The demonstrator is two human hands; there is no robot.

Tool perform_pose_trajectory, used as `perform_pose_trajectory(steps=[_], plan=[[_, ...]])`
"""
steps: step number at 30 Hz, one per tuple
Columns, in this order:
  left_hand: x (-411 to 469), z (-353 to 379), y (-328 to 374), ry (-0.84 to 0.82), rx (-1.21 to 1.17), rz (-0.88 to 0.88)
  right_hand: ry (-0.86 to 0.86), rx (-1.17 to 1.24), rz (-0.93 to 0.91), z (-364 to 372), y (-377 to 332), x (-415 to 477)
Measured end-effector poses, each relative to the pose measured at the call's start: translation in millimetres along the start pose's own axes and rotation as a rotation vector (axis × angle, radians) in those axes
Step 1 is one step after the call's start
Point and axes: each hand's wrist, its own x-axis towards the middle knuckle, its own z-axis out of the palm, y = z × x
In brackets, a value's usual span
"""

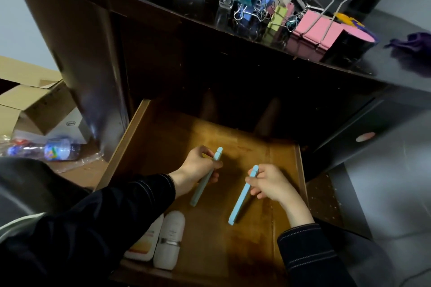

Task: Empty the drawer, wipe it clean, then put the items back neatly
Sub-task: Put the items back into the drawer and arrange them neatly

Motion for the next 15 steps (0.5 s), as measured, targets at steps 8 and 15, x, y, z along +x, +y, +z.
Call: perform_pose_trajectory(steps=[8,15], plan=[[-3.5,12.8,-15.8,-0.071,0.065,-0.026,-0.115,-0.199,0.186,10.9,0.6,0.7],[-7.7,17.0,-19.0,-0.115,0.084,-0.058,-0.132,-0.61,0.019,11.2,19.1,-21.9]])
